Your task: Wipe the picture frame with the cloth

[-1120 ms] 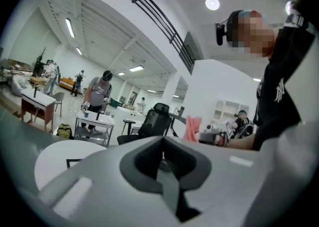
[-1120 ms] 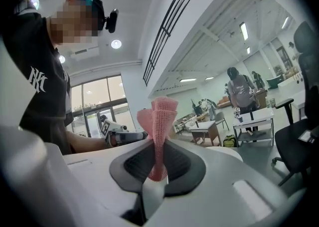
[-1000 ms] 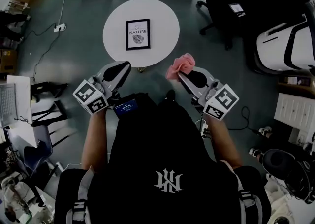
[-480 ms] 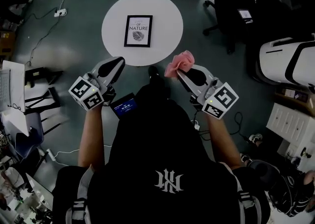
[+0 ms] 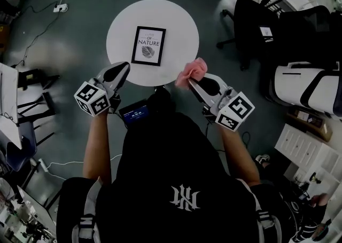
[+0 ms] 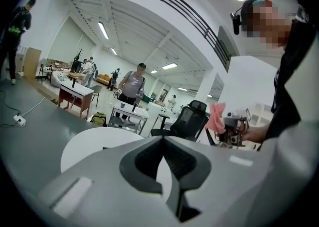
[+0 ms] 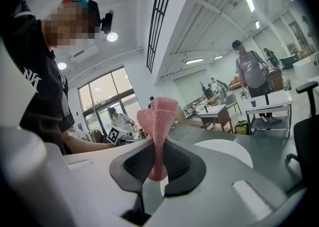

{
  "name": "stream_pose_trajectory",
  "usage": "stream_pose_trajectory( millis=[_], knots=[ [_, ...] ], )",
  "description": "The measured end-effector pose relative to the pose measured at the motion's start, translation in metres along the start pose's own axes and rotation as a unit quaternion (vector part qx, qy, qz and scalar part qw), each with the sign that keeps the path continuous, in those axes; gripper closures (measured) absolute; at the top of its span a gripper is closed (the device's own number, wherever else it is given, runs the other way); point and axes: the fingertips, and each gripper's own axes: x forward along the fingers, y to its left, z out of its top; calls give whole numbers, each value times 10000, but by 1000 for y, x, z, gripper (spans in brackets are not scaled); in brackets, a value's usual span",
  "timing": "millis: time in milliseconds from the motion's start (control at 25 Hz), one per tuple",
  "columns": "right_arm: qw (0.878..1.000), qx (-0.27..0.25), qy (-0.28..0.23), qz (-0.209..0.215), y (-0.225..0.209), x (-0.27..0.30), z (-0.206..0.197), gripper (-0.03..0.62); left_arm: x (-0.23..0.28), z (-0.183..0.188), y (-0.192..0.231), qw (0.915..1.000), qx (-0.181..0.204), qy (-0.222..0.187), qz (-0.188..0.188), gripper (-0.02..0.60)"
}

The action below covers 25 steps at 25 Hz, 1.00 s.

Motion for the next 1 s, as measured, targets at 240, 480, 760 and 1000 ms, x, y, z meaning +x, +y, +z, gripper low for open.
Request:
stream_pose_trajectory(
  millis=[240, 480, 760, 1000],
  knots=[
    [9996, 123, 243, 95, -33, 51, 12, 560, 21, -16, 63, 9982, -271, 457, 281, 578],
    [9985, 175, 507, 86, -63, 101, 18, 560, 38, -39, 108, 9945, -566, 834, 281, 578],
    [9950, 8, 999, -38, -106, 159, -7, 560, 52, -81, 150, 9882, -769, 1289, 317, 576],
    [9917, 193, 1270, -25, -137, 205, -28, 560, 61, -121, 171, 9804, -1009, 1641, 408, 554]
  ],
)
